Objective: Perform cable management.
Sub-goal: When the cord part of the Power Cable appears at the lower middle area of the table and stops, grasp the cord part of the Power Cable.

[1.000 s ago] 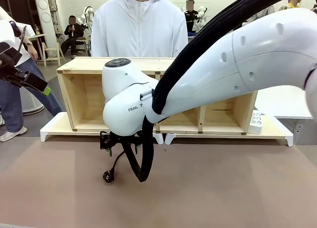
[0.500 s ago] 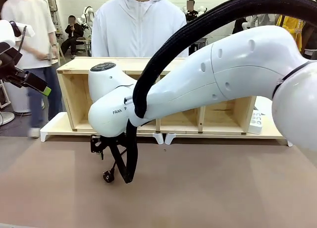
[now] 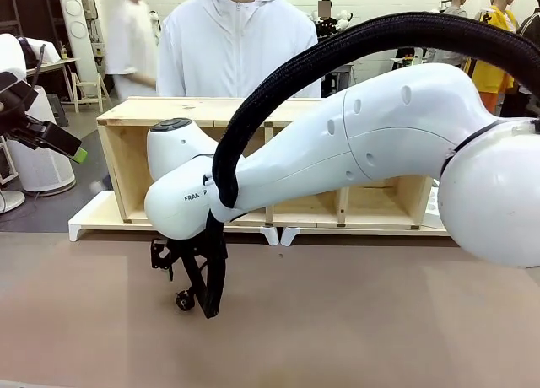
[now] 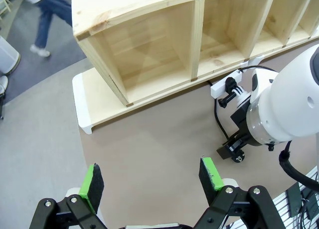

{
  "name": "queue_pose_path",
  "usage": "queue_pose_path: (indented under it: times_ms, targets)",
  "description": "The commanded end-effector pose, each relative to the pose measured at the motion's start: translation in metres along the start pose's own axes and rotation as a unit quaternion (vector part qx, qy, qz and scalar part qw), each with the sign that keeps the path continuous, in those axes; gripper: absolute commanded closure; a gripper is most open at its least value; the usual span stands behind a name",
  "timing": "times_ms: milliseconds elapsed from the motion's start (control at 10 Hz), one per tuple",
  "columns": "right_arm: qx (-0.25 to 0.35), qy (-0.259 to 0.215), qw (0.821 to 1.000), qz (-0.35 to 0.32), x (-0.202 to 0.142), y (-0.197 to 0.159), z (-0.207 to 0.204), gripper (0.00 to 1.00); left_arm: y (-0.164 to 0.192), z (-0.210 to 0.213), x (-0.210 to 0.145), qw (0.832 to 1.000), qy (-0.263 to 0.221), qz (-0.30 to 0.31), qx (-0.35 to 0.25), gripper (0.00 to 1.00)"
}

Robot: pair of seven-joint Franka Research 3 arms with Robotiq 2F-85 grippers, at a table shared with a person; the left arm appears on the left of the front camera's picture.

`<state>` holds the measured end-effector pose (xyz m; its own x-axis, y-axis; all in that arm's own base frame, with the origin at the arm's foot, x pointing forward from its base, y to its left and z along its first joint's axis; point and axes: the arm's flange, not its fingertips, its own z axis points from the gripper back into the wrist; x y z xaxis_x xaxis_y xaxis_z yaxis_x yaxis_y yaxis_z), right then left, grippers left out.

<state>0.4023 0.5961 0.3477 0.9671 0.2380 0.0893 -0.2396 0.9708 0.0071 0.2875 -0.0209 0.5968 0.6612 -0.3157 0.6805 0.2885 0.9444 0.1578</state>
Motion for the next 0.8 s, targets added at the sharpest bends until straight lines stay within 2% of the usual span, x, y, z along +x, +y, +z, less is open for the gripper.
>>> queue_pose_path:
  times_ms: [0, 200, 300, 700]
  targets:
    - [-0.005, 0.011, 1.000, -0.008, 0.0048, 0.0078, 0.0026, 0.00, 0.0013, -0.0018, 0.0016, 1.000, -0.005, 0.000, 0.003, 0.00]
    - [0.010, 0.015, 1.000, 0.010, -0.0003, 0.0057, 0.0069, 0.00, 0.0013, -0.0018, 0.0016, 1.000, -0.005, 0.000, 0.003, 0.00]
    - [-0.002, 0.003, 1.000, 0.000, 0.0000, 0.0018, -0.0001, 0.00, 0.0013, -0.0018, 0.0016, 1.000, -0.005, 0.000, 0.003, 0.00]
    - [-0.002, 0.003, 1.000, 0.000, 0.0000, 0.0018, -0.0001, 0.00, 0.0013, -0.0018, 0.0016, 1.000, -0.005, 0.000, 0.003, 0.00]
